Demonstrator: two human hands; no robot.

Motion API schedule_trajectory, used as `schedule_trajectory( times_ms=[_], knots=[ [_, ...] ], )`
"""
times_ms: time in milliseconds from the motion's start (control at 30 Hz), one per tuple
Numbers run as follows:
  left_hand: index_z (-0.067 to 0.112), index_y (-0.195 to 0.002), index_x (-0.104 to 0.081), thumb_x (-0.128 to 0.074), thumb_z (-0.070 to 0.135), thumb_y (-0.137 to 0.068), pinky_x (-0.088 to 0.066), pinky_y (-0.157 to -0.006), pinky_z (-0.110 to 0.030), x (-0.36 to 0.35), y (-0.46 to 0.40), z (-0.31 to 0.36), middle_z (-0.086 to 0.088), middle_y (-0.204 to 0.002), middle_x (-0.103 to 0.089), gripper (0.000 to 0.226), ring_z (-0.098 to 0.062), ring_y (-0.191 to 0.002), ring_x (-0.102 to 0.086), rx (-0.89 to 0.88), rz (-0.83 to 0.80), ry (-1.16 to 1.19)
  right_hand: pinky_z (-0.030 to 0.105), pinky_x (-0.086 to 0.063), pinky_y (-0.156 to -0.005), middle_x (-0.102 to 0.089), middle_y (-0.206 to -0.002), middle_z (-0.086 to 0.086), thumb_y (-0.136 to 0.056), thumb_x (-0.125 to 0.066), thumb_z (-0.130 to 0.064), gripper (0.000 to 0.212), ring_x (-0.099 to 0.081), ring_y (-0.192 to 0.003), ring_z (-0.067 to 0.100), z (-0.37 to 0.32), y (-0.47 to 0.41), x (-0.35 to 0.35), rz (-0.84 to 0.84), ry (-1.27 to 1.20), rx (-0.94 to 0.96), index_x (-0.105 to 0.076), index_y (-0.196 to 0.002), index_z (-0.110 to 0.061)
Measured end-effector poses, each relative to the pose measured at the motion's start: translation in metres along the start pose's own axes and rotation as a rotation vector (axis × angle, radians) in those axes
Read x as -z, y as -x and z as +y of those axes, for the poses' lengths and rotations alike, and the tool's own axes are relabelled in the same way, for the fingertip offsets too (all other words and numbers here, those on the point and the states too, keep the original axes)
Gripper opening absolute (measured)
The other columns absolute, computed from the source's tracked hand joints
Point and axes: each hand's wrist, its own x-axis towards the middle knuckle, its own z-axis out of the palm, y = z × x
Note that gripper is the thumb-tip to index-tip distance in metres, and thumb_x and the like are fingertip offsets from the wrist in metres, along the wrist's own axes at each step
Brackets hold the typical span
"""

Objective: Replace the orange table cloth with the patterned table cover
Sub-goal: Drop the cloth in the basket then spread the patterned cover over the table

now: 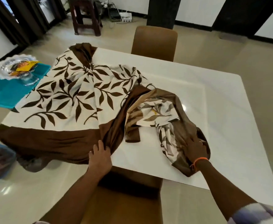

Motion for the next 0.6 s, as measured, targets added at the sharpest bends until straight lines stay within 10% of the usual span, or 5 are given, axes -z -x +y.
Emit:
schedule_trajectory(
  times_ms=[200,433,533,600],
  knots=[
    [0.012,-0.155,-0.014,-0.048,0.035,-0.098,-0.018,-0.120,-0.049,-0.002,0.012,0.068,-0.018,-0.163,-0.001,0.071,-0.037,-0.149,-0.008,-0.016,0.145,0.128,0.044,-0.046,-0.092,-0.040,-0.143,0.009,-0.088,-0.050,-0.032,0.038,-0.059,-0.107,0.032,0.066,0.017,0.014,-0.129,0.043,0.014,-0.051,-0.124,-0.021],
    [0.018,-0.155,-0.021,-0.043,0.035,-0.101,-0.023,-0.118,-0.036,-0.001,0.022,0.174,-0.005,-0.164,-0.011,0.061,-0.024,-0.149,-0.016,-0.198,0.241,0.367,0.050,-0.047,-0.087,-0.050,-0.121,0.017,-0.087,-0.051,-0.047,0.054,-0.052,-0.106,0.040,0.096,-0.027,0.031,0.194,-0.262,-0.084,-0.051,-0.125,-0.010],
    [0.018,-0.150,-0.032,-0.043,0.034,-0.100,-0.041,-0.106,-0.038,-0.005,0.012,0.233,-0.006,-0.154,-0.033,0.054,-0.026,-0.136,-0.037,-0.271,0.240,0.318,0.049,-0.047,-0.088,-0.048,-0.119,0.016,-0.070,-0.071,-0.061,0.079,-0.052,-0.108,0.040,0.108,-0.066,0.028,0.004,-0.350,-0.126,-0.046,-0.122,-0.009],
    [0.016,-0.140,-0.042,-0.038,0.037,-0.097,-0.049,-0.091,-0.041,-0.003,0.004,0.281,-0.008,-0.137,-0.046,0.048,-0.028,-0.117,-0.048,-0.252,0.184,0.291,0.042,-0.051,-0.081,-0.057,-0.104,0.014,-0.065,-0.076,-0.052,0.060,-0.059,-0.097,0.037,0.110,-0.093,0.030,-0.147,-0.408,-0.006,-0.051,-0.101,-0.011]
  ],
)
